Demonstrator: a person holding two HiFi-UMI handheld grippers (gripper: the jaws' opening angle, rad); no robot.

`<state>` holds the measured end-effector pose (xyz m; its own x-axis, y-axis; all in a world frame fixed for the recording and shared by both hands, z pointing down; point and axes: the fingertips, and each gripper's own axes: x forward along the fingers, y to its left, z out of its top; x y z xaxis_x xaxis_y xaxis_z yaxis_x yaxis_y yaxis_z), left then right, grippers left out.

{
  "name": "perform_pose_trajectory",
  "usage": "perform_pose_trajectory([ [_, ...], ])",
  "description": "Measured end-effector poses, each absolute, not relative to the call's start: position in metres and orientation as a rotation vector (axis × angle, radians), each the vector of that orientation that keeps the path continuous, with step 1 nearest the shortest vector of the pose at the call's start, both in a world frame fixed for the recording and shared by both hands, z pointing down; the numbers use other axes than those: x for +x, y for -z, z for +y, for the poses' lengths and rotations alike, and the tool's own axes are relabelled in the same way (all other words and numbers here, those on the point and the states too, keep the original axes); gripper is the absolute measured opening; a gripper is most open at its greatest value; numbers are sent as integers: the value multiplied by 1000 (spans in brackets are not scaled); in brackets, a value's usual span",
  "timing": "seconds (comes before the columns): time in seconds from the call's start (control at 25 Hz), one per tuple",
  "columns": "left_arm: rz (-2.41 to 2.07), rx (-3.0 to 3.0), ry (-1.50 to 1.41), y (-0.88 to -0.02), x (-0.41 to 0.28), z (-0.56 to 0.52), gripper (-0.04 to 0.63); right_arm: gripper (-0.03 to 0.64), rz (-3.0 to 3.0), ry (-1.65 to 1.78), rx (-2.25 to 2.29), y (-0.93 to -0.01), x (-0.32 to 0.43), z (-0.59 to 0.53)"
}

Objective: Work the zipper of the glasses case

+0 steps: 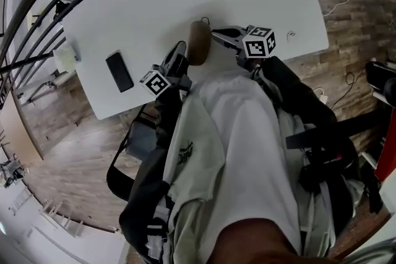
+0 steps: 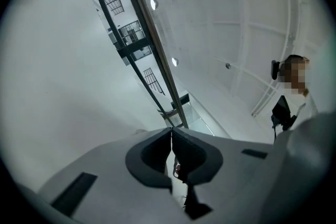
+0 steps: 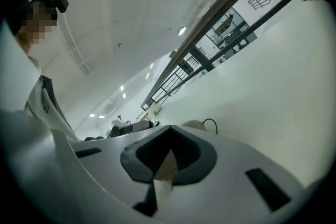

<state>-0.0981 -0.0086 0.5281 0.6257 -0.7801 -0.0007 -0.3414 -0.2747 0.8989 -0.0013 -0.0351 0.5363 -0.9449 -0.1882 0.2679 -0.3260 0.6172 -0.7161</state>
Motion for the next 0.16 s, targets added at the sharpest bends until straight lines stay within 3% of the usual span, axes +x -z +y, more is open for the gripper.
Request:
perform_pose_trajectory([
  [0.16, -879, 1866, 550, -529, -89, -8, 12, -5, -2668, -1226, 460, -535, 10, -36],
])
